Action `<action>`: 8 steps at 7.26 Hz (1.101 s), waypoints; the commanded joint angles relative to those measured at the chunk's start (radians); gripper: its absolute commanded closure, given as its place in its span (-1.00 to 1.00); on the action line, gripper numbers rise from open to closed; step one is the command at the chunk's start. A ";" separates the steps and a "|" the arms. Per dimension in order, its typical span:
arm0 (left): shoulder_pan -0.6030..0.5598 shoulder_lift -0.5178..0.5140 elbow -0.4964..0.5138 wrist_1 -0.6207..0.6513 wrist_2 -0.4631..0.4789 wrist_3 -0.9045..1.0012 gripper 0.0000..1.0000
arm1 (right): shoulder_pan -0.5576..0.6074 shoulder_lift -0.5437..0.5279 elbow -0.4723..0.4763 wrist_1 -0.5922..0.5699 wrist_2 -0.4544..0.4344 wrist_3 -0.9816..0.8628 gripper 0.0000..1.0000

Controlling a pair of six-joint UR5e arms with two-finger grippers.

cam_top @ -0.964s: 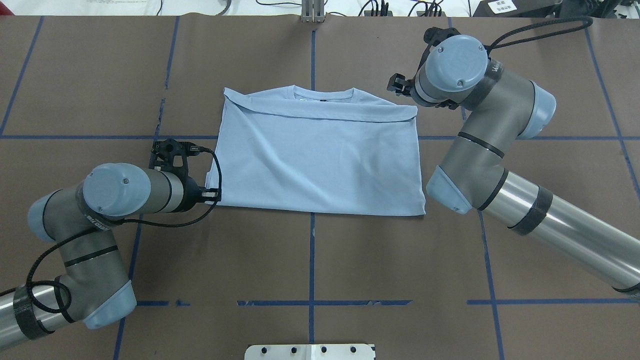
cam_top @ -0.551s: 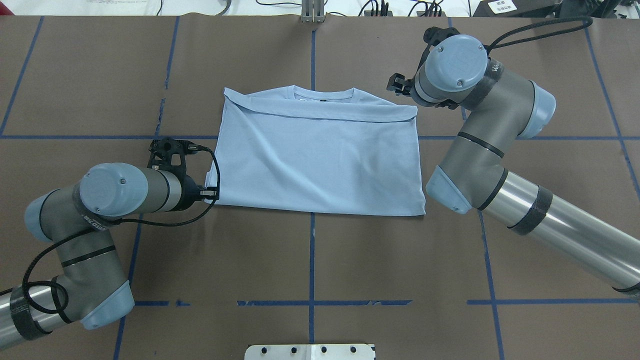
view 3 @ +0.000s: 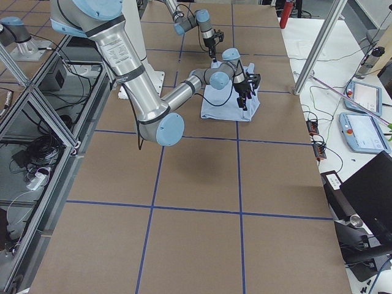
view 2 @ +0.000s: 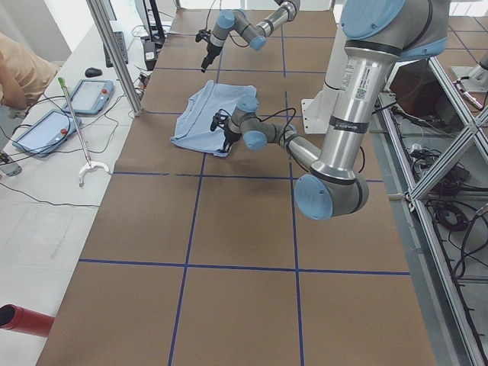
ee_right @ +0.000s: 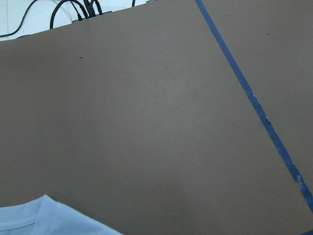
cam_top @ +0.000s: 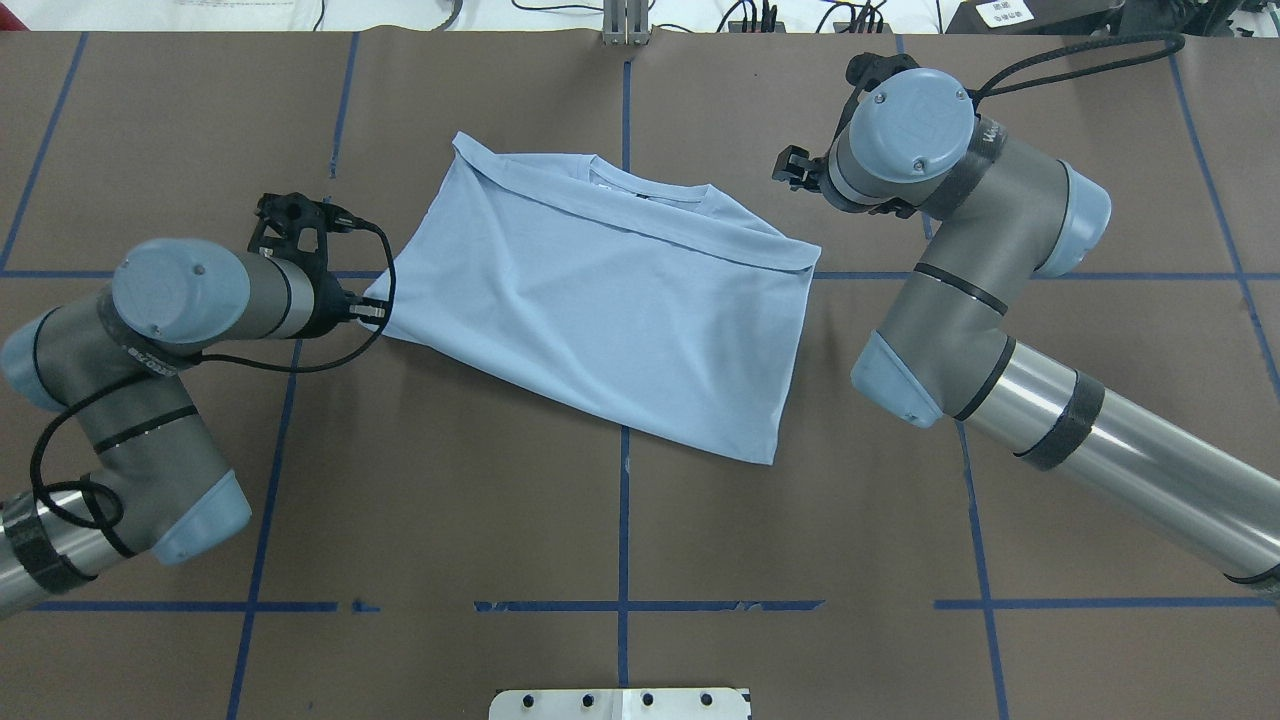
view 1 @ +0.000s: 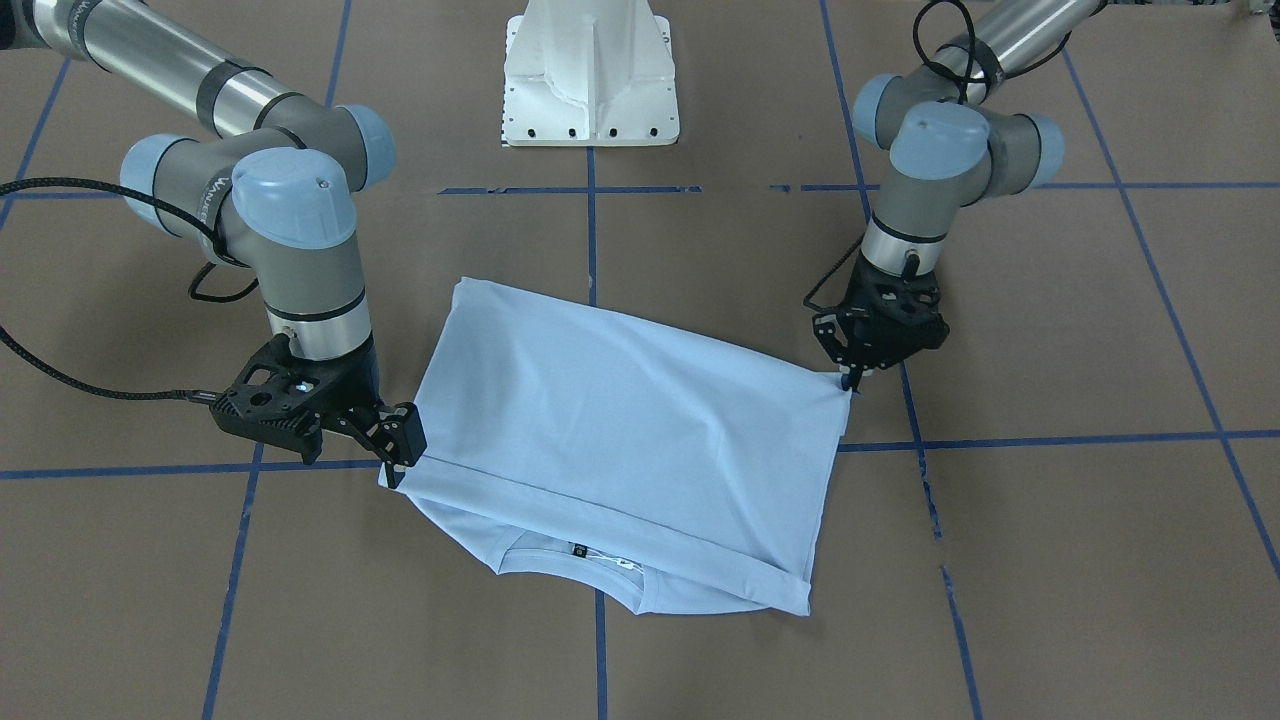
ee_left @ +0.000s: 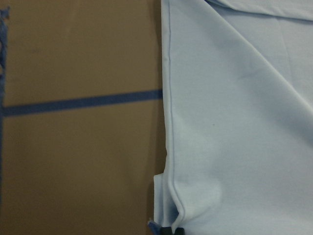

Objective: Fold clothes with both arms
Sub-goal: 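Grasp the side edge with the left gripper and drag it away from the robot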

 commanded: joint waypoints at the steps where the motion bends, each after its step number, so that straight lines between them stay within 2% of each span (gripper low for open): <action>1: -0.154 -0.189 0.286 -0.020 -0.001 0.152 1.00 | 0.002 0.000 0.000 0.000 0.000 0.002 -1.00; 3: -0.233 -0.416 0.655 -0.173 0.019 0.227 1.00 | 0.005 0.006 0.000 0.000 0.002 0.003 -1.00; 4: -0.256 -0.443 0.722 -0.201 0.037 0.276 1.00 | 0.005 0.009 0.003 0.000 0.002 0.005 -1.00; 5: -0.264 -0.439 0.721 -0.204 0.036 0.278 1.00 | 0.002 0.011 0.002 0.006 0.002 0.005 -1.00; 6: -0.264 -0.422 0.715 -0.241 0.028 0.279 -0.98 | -0.009 0.011 -0.008 0.038 -0.008 0.002 -1.00; 7: -0.264 -0.384 0.667 -0.281 0.012 0.286 -1.00 | -0.015 0.038 -0.030 0.079 -0.011 0.012 -1.00; 8: -0.267 -0.358 0.611 -0.283 -0.057 0.286 -1.00 | -0.032 0.087 -0.075 0.083 -0.014 0.061 -0.99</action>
